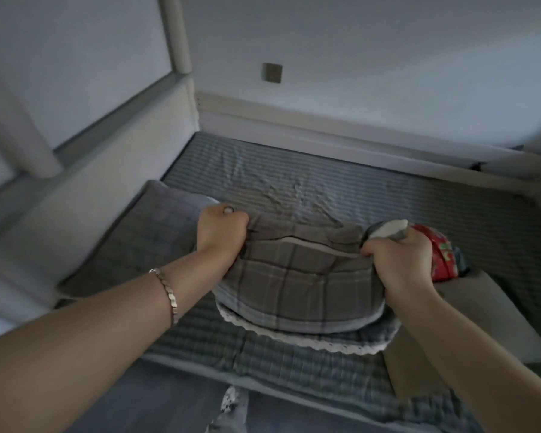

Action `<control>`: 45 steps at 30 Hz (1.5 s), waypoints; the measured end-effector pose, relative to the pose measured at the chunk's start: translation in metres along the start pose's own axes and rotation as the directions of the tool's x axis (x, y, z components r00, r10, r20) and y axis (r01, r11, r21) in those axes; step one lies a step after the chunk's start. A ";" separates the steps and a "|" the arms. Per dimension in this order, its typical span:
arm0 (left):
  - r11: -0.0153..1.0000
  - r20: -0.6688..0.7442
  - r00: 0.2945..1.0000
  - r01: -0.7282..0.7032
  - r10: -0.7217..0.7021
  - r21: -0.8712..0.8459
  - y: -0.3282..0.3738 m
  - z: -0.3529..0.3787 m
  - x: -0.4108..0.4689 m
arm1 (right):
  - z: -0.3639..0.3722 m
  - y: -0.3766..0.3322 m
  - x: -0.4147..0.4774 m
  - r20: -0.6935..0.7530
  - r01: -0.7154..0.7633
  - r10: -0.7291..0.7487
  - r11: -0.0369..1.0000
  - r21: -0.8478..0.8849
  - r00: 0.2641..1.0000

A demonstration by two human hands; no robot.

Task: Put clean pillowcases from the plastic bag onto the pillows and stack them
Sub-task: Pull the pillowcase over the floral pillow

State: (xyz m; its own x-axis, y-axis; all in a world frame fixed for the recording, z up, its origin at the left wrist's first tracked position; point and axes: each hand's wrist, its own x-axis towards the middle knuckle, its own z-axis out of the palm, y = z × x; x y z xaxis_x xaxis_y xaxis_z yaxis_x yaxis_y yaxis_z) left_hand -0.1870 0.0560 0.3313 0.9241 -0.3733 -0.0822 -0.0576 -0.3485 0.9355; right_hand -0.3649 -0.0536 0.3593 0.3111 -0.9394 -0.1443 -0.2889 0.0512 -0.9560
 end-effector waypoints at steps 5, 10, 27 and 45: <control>0.999 -0.172 0.984 0.032 -0.038 -0.038 -0.028 -0.081 -0.010 | 0.053 -0.011 -0.041 0.118 -0.094 0.090 0.995 0.027 0.989; 0.999 -0.258 0.965 0.053 -0.054 -0.008 -0.056 -0.154 0.026 | 0.135 -0.018 -0.065 0.193 -0.145 0.137 0.989 0.030 0.972; 0.911 -0.175 0.962 0.256 -0.208 0.325 -0.192 -0.296 0.315 | 0.471 0.028 0.007 0.273 -0.478 0.478 0.875 -0.069 0.835; 0.712 0.147 0.778 0.458 -0.611 0.533 -0.408 -0.178 0.494 | 0.609 0.240 0.194 0.343 -0.629 0.710 0.704 -0.329 0.615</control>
State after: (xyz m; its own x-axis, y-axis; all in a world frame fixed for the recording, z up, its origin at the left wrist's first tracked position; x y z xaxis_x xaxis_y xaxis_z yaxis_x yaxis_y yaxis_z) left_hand 0.3599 0.1672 -0.0298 0.6989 -0.2037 -0.6856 0.1809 -0.8771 0.4450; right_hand 0.1774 -0.0166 -0.0534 0.2968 -0.4256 -0.8549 -0.6973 0.5151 -0.4985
